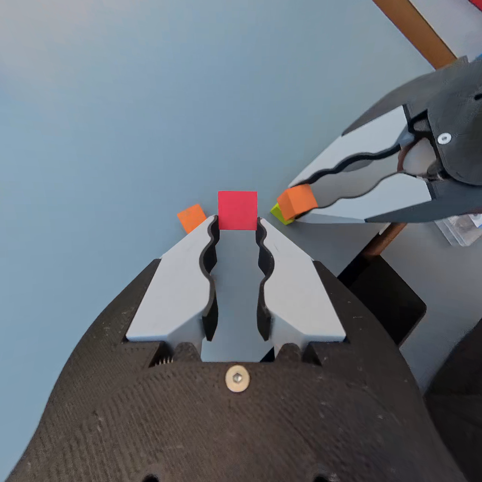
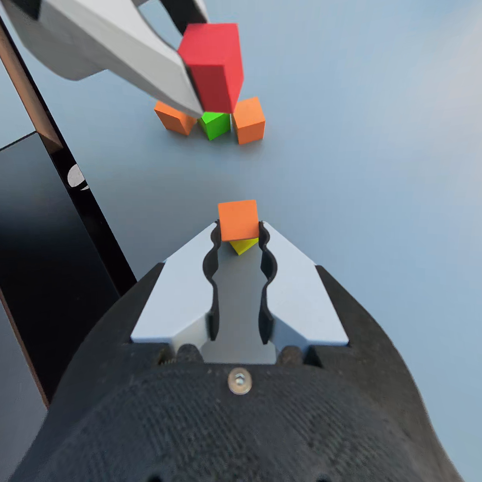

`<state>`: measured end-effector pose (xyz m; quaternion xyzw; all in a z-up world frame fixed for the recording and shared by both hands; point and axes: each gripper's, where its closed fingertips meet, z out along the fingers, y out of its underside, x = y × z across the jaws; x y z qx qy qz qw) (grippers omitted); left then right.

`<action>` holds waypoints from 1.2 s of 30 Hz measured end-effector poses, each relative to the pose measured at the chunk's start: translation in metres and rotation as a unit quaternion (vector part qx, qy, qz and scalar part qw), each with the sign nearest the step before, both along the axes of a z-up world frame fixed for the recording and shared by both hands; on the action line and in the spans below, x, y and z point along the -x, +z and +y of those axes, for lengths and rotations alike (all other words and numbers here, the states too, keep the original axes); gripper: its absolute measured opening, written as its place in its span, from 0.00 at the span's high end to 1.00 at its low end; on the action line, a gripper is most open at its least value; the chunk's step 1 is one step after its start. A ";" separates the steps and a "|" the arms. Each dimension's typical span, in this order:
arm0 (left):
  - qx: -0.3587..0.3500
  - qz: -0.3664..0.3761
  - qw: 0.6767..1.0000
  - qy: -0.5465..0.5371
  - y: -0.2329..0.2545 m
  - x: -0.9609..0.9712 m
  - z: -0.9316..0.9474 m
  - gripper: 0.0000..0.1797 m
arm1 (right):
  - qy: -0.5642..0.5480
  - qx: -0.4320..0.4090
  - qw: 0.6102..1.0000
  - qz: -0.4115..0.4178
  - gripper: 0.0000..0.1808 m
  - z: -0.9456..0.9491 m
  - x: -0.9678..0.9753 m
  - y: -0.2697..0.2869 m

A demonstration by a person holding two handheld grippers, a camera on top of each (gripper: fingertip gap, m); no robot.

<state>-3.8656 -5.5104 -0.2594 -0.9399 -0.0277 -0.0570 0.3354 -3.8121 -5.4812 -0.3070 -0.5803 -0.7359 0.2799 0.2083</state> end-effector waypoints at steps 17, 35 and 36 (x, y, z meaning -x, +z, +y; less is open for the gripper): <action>0.019 -0.023 0.999 -0.030 -0.012 -0.033 -0.031 0.86 | 0.206 -0.019 0.978 -0.032 0.85 0.000 0.000 0.005; 0.017 -0.021 0.999 -0.041 -0.010 -0.032 -0.021 0.86 | 0.188 -0.048 0.980 -0.033 0.73 0.003 -0.006 -0.005; 0.016 -0.022 0.999 -0.042 -0.009 -0.033 -0.020 0.86 | 0.182 -0.048 0.982 -0.032 0.70 0.004 -0.006 -0.003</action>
